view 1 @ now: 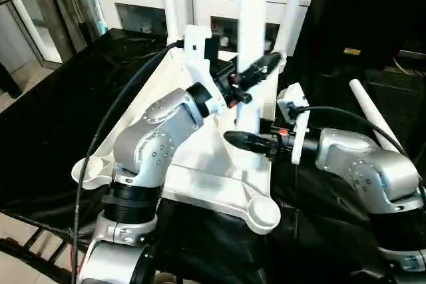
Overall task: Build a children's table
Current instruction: Pick table leg
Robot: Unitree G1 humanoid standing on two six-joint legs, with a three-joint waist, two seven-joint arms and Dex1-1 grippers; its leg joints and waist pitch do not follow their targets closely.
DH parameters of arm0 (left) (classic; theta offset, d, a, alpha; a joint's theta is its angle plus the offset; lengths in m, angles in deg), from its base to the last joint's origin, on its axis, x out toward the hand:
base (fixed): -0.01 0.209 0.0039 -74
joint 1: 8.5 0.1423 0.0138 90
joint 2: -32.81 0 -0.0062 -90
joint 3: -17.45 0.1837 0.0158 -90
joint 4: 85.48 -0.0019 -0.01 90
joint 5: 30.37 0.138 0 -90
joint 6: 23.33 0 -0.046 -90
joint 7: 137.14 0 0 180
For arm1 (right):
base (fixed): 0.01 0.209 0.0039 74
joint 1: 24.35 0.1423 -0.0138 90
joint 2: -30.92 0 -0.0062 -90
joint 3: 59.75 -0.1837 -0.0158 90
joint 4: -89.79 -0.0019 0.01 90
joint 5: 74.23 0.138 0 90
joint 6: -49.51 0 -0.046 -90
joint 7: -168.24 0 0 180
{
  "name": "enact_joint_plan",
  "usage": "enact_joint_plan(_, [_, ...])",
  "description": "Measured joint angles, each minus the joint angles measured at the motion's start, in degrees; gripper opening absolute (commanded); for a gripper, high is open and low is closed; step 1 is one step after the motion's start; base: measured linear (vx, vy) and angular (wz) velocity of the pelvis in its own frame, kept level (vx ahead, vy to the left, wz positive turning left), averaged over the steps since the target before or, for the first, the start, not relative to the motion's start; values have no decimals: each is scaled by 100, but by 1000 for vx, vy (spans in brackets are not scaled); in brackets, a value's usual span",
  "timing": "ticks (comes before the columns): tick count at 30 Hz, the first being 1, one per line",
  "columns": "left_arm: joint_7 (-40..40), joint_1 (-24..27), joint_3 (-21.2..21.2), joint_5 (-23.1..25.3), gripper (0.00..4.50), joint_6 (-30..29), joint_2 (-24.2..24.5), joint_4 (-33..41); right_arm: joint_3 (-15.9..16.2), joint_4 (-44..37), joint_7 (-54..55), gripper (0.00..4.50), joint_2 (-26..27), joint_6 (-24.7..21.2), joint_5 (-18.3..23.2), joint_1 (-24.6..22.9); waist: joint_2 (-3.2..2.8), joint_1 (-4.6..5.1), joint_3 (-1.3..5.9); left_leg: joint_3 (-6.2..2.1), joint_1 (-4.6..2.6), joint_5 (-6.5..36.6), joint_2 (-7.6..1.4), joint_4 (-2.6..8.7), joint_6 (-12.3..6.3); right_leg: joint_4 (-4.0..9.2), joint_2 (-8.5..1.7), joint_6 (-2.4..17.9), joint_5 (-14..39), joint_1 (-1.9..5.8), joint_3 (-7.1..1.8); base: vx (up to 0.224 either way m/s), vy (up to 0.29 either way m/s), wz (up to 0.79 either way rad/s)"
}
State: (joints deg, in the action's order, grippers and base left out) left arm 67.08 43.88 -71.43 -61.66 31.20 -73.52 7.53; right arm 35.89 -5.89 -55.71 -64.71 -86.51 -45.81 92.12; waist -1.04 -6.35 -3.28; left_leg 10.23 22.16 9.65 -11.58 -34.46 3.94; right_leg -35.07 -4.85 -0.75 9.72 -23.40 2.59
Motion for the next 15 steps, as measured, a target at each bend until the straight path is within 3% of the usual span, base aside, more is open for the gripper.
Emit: enact_joint_plan(15, [18, 0, 218, 246, 185, 90, 85, -5, -4, -98, 492, 306, 241, -369, 35, 1, 0, 4, 0, 0, 0, 0, 0, 1, 0, 3, 0, -1, 0, 0, -1, 0, 0, 0])
